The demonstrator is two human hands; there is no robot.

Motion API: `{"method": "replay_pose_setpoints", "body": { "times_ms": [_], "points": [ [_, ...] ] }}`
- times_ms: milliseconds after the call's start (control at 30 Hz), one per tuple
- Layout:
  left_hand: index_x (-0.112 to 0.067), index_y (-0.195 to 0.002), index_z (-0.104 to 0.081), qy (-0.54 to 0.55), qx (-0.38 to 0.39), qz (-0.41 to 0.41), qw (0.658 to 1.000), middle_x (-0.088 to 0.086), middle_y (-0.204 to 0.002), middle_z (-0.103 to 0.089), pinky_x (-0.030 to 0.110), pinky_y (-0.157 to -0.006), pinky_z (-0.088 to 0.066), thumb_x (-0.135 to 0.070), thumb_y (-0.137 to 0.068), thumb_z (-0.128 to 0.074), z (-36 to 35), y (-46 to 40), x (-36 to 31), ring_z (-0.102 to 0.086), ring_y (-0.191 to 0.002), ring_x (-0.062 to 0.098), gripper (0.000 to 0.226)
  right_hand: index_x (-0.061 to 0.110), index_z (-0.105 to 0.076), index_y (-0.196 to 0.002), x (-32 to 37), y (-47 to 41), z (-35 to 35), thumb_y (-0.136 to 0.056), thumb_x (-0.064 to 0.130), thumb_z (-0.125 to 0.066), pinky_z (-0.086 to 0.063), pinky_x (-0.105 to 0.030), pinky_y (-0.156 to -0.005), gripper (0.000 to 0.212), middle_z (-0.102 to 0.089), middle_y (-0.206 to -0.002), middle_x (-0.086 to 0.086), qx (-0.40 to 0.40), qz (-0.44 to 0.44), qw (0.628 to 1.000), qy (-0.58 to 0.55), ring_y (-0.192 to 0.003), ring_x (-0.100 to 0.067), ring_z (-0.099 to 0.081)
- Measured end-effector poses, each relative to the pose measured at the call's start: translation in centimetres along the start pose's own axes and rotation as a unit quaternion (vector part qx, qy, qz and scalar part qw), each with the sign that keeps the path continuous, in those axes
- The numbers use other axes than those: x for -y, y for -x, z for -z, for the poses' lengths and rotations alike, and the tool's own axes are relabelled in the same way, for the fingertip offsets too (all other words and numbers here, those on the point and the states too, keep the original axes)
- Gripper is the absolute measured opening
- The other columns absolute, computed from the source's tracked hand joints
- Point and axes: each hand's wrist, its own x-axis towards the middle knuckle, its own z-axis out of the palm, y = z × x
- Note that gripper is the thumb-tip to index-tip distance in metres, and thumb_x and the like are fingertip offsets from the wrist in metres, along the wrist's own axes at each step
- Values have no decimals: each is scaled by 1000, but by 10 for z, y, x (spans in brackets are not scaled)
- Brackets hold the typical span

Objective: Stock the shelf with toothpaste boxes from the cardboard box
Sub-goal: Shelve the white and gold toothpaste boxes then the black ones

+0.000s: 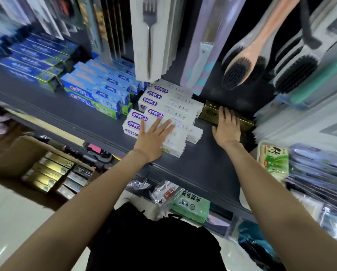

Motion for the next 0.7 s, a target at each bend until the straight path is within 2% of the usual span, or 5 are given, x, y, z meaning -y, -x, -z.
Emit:
{"method": "replay_pose_setpoints", "body": {
  "times_ms": [167, 267, 433, 600, 700],
  "points": [
    [-27, -149, -20, 166, -92, 10, 982, -2, -157, -20, 53, -115, 4, -25, -84, -57, -2, 20, 2, -8, -147, 17, 74, 6, -23, -148, 23, 32, 16, -94, 26, -49, -10, -48, -118, 63, -20, -156, -15, -51, -4, 991, -120, -146, -31, -10],
    [-20, -131, -53, 254, -224, 15, 941, 3, -132, -56, 52, -113, -22, -26, -82, -54, -10, 50, 21, -42, -131, 25, 49, 6, -45, -136, 55, 79, 26, -92, 19, -54, -23, -47, -114, 47, -37, -145, -19, -128, 38, 972, -194, -136, -36, -28],
    [-15, -103, -66, 333, -347, 80, 873, -3, -90, -66, 33, -78, -45, -29, -88, -49, -24, 130, 90, -60, -86, 21, 27, 14, -64, -112, 149, 152, 42, -91, 19, -47, -44, -30, -87, 28, -63, -116, -4, -125, 119, 942, -289, -105, -22, -57],
    [-16, -94, -67, 342, -345, 134, 864, -5, -73, -62, 26, -65, -44, -31, -91, -48, -55, 218, 212, -55, -68, 10, 24, 22, -68, -102, 290, 186, 22, -90, 27, -45, -53, -33, -69, 27, -72, -95, 5, -42, 172, 928, -328, -81, -19, -67],
    [-20, -98, -64, 334, -214, 164, 903, -6, -77, -64, 33, -66, -50, -38, -87, -48, -79, 256, 297, -59, -73, 16, 27, 20, -67, -100, 374, 195, -5, -90, 22, -49, -54, -36, -66, 21, -72, -91, 3, -1, 180, 923, -340, -79, -20, -67]
  ]
}}
